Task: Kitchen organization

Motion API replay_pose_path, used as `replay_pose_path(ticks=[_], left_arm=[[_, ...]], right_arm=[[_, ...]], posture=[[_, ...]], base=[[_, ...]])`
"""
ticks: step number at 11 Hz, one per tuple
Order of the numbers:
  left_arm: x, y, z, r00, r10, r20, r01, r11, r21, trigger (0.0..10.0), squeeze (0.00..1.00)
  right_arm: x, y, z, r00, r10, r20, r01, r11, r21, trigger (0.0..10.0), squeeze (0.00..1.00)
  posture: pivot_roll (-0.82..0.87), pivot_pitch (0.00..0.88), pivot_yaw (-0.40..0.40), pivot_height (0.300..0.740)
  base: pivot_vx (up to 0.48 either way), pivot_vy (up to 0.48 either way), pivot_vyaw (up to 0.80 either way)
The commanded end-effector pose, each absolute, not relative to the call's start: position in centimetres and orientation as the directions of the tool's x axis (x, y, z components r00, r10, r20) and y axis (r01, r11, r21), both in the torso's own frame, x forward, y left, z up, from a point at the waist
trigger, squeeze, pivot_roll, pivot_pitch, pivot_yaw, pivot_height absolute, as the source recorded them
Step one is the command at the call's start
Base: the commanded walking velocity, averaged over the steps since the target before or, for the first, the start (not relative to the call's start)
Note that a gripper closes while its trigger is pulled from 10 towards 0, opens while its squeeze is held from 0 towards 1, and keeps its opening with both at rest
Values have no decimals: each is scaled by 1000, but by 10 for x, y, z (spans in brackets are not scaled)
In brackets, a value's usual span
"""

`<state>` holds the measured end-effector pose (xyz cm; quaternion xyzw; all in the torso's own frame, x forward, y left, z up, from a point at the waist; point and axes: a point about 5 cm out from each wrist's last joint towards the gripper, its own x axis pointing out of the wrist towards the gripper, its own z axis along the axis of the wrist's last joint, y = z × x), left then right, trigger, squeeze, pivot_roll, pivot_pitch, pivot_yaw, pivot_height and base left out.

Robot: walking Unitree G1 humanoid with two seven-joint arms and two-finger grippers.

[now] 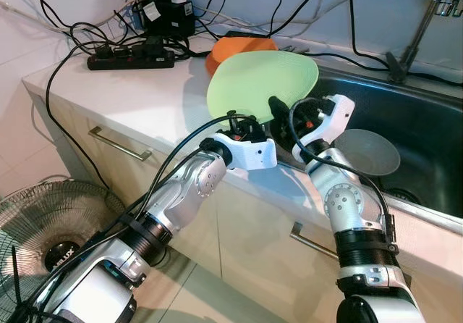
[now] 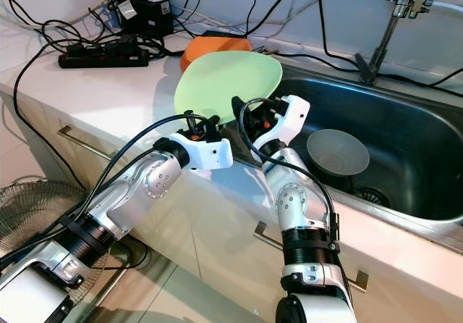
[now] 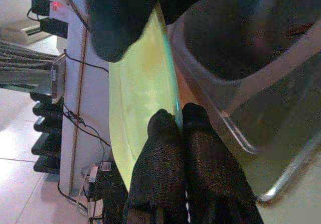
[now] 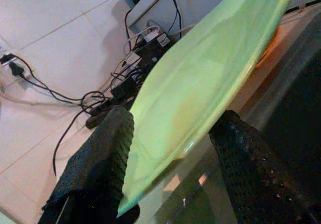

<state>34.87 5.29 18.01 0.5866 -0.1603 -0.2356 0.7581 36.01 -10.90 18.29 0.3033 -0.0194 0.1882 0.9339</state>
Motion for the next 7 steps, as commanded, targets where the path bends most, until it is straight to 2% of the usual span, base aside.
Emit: replay_pose_path(ticks=[1,2,7], left_arm=[[346,49,191,821,-571,5,132,199,971,10000,0],[346,49,190,819,-574,0,136,194,971,10000,0],[345,48,190,814,-581,4,130,188,973,10000,0]], right_arm=[[363,-108,189,929,331,165,-365,745,558,9961,0],[366,-109,193,933,315,173,-355,736,577,0,0],[370,-106,197,929,321,183,-365,721,589,0,0]], posture=[[147,0,32,740],[147,0,31,740],[151,0,29,740]], base=[[0,0,0],[0,0,0],[0,0,0]])
